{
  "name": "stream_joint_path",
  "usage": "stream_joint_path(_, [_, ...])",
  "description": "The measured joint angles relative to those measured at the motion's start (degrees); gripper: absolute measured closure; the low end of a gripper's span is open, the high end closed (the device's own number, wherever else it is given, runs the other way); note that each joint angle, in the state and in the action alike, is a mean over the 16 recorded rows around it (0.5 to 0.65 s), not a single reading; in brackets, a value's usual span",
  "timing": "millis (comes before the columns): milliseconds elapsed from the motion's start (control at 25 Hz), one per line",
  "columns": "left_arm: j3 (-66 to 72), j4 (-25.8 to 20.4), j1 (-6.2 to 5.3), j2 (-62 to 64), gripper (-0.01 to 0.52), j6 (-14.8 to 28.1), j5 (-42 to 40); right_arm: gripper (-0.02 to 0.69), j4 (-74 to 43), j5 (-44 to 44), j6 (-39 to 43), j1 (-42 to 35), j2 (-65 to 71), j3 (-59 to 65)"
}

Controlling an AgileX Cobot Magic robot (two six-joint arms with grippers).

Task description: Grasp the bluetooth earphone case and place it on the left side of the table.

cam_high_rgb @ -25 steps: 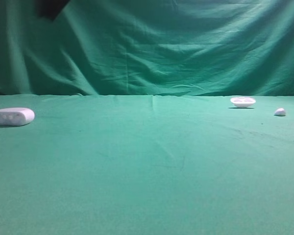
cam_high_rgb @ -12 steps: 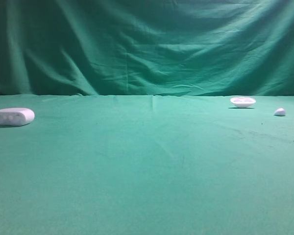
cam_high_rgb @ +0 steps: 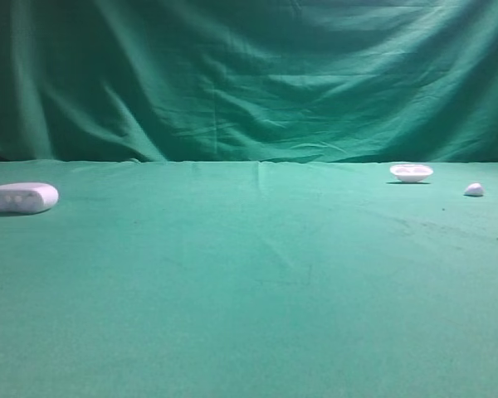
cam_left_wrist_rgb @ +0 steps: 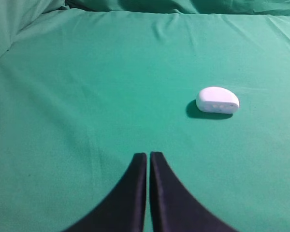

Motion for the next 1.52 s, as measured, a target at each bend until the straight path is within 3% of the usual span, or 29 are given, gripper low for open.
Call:
stream_joint_path(320, [0.0, 0.0, 0.0, 0.0, 0.514, 0.0, 0.0, 0.665, -1.8, -8.7, -1.1, -2.4, -15.4, 13.8])
stream_joint_path(800, [0.0, 0.0, 0.0, 0.0, 0.514, 0.0, 0.0, 0.665, -1.7, -28.8, -1.1, -20.4, -38.6, 41.2])
stream_joint_path(1040, [0.0, 0.0, 0.0, 0.0, 0.514, 0.0, 0.0, 0.665, -0.9, -31.5, -1.1, -26.0, -44.8, 50.3])
stream_joint_path(1520, [0.0, 0.0, 0.0, 0.0, 0.514, 0.0, 0.0, 0.665, -0.6, -32.0, -1.1, -26.7, -47.8, 54.4])
